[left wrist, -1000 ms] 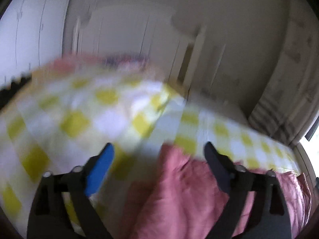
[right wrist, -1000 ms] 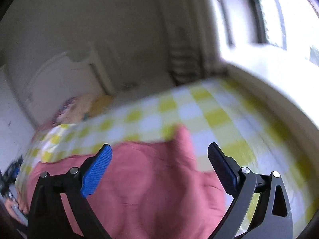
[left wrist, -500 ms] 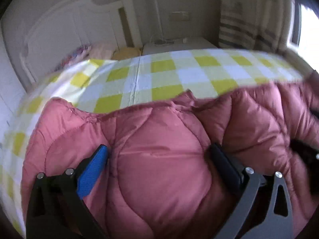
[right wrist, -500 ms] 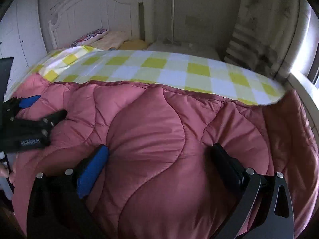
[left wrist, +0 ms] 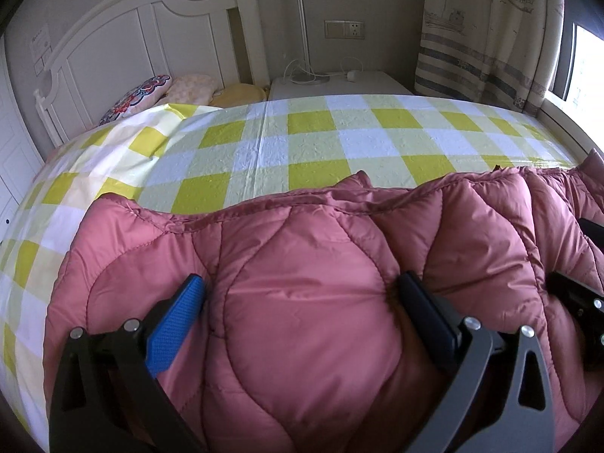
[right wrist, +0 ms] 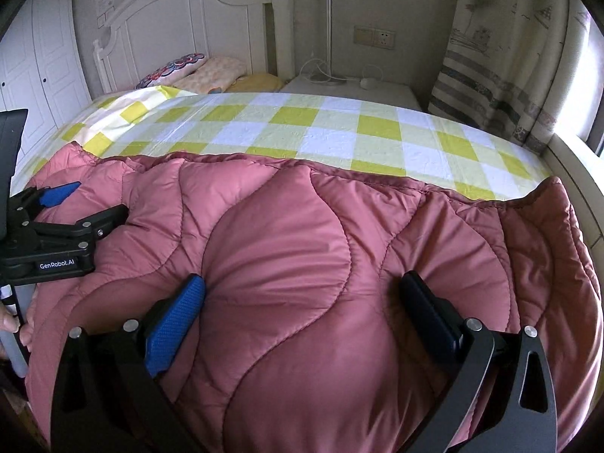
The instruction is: Fold large clothes
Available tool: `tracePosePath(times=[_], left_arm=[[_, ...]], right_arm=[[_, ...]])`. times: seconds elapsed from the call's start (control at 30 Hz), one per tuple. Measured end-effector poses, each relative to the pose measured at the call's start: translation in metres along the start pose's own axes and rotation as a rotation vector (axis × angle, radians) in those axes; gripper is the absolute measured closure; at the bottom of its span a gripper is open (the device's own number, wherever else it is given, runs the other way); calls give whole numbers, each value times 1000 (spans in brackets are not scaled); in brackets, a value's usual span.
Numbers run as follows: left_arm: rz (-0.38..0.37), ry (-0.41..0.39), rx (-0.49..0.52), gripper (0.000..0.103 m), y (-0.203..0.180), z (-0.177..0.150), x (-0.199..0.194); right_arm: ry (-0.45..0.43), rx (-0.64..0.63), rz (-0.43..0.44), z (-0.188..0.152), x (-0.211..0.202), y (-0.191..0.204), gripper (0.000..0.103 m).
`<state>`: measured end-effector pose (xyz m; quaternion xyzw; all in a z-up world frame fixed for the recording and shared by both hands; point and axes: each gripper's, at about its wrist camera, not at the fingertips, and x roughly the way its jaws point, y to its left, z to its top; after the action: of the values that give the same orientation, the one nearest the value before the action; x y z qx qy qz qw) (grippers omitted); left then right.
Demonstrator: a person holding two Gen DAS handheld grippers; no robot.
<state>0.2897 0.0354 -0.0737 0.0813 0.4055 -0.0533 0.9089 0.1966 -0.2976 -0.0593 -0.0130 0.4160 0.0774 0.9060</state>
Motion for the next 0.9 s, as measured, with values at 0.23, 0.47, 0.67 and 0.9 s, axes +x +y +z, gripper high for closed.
tracePosePath(times=[0.23,0.47,0.67,0.9], left_arm=[[1,1,-2,2,0,0,0],[-1,0,-4,2,0,1,-2],[-8,2,-7,2,1,0,-1],[-13,1,-6,2,-2,1,-3]], right_arm=[[-70,-4,-49,12,-41,-1,5],[64,134,-189,0,-15,-82,5],[-65,280,-112,-3,-49,-112,5],[34,448,-66,-25,-26,-156,5]])
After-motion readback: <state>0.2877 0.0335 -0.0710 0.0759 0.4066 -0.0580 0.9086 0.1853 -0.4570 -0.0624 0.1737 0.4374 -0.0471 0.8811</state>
